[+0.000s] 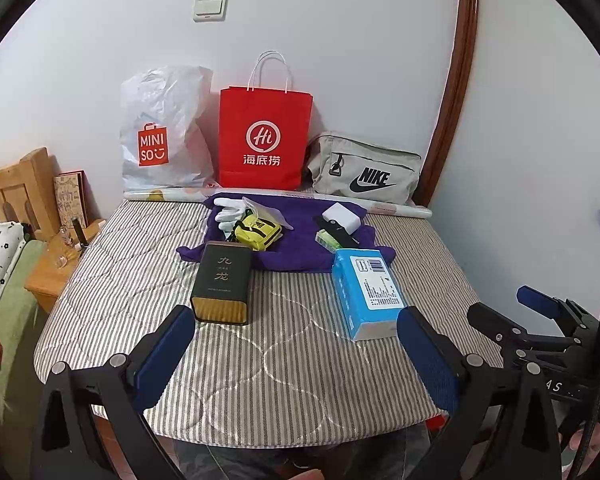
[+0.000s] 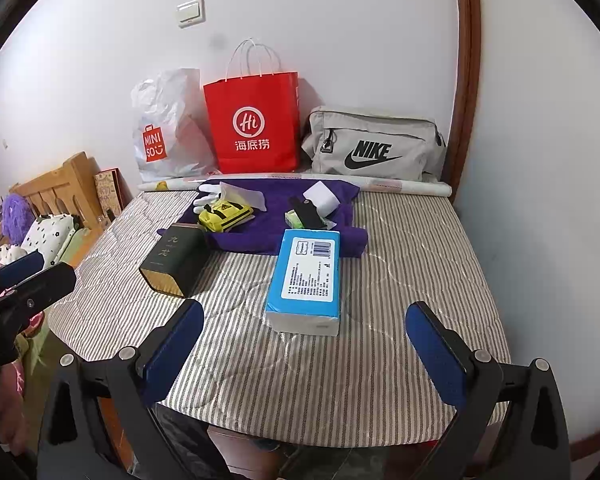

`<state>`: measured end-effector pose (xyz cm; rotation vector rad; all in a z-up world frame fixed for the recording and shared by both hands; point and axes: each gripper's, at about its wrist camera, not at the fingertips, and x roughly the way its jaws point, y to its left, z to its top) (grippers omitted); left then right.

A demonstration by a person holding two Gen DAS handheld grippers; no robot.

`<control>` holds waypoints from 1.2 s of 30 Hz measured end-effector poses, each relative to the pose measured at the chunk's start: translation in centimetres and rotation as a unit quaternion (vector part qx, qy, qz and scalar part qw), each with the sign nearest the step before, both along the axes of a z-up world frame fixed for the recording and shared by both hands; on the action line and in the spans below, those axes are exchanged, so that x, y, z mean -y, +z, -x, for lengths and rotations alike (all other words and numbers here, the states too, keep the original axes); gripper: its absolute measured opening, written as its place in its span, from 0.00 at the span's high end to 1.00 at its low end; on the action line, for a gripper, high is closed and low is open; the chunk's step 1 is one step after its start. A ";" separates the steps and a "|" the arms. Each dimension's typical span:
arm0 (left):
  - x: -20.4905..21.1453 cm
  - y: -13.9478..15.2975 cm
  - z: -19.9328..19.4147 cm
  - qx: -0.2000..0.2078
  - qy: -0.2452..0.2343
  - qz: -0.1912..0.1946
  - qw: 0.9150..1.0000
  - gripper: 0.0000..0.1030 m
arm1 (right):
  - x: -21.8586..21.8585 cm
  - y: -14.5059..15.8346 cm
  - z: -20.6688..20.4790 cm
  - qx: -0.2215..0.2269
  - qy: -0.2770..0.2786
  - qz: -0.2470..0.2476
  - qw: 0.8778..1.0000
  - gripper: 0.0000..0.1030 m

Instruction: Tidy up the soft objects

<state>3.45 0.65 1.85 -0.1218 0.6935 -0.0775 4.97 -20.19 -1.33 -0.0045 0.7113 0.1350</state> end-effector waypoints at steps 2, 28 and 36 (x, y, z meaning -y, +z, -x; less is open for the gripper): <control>-0.1 0.0 0.0 0.000 0.001 0.001 1.000 0.01 | 0.0 0.1 0.1 0.001 0.000 -0.001 1.000 0.03; -0.1 0.0 0.3 -0.003 0.002 -0.002 1.000 0.01 | -0.1 0.2 0.3 0.000 0.005 0.000 1.000 0.03; -0.2 0.0 0.4 -0.002 0.003 0.000 1.000 0.01 | -0.1 0.3 0.3 0.001 0.004 0.000 1.000 0.03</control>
